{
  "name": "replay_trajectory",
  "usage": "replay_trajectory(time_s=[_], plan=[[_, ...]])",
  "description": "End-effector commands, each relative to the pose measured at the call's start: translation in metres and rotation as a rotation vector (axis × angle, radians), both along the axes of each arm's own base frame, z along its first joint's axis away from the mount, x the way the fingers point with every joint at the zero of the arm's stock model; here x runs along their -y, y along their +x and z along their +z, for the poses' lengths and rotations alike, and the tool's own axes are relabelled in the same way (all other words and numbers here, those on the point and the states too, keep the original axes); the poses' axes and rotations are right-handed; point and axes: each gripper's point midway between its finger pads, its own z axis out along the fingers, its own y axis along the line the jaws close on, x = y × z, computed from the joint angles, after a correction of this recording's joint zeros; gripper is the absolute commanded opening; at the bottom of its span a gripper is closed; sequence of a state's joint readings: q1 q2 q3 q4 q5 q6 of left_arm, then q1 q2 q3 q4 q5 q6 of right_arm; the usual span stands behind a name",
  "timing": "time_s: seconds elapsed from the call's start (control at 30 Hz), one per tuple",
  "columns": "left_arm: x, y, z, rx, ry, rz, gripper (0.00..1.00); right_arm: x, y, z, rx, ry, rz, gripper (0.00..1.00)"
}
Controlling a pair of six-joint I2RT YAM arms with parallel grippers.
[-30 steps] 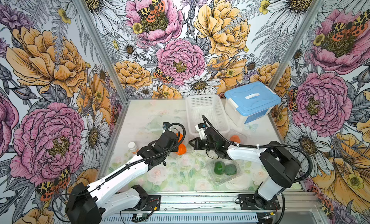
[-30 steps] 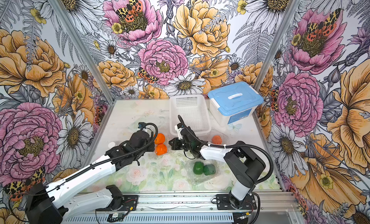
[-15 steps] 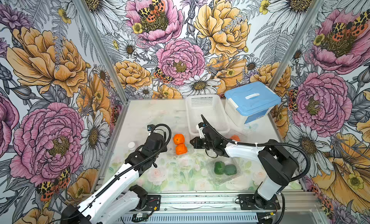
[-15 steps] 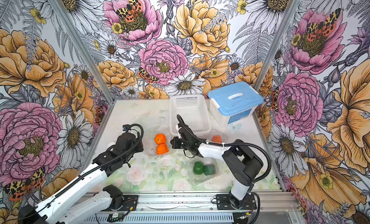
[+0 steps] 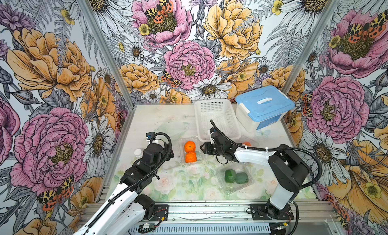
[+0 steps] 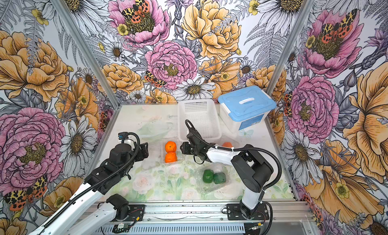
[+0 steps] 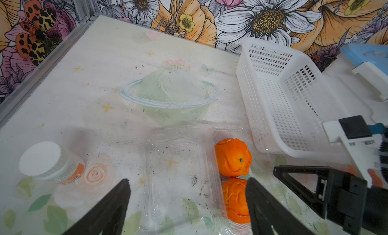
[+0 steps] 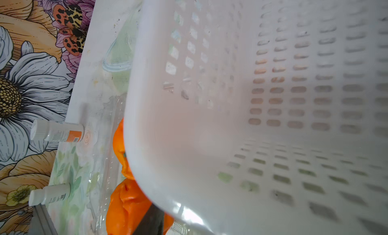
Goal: Take oranges out of containers
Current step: Open the packing box at the center of the board, then pick up the orange from the packing box.
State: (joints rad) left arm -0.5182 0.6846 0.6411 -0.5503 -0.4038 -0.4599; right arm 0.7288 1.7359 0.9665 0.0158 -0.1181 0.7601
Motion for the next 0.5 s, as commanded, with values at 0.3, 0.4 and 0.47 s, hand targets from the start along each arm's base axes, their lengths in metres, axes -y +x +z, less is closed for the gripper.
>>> replay_trajectory(time_s=[0.3,0.4,0.47], plan=[[0.02,-0.001,-0.017,0.031,-0.085,-0.09,0.88,0.003,-0.001,0.027,0.101,-0.008,0.019,0.58],[0.021,-0.001,-0.025,0.03,-0.092,-0.091,0.89,0.006,-0.01,0.034,0.142,-0.069,0.03,0.6],[0.023,0.0,-0.033,0.029,-0.098,-0.093,0.89,0.009,-0.015,0.04,0.166,-0.075,0.031,0.61]])
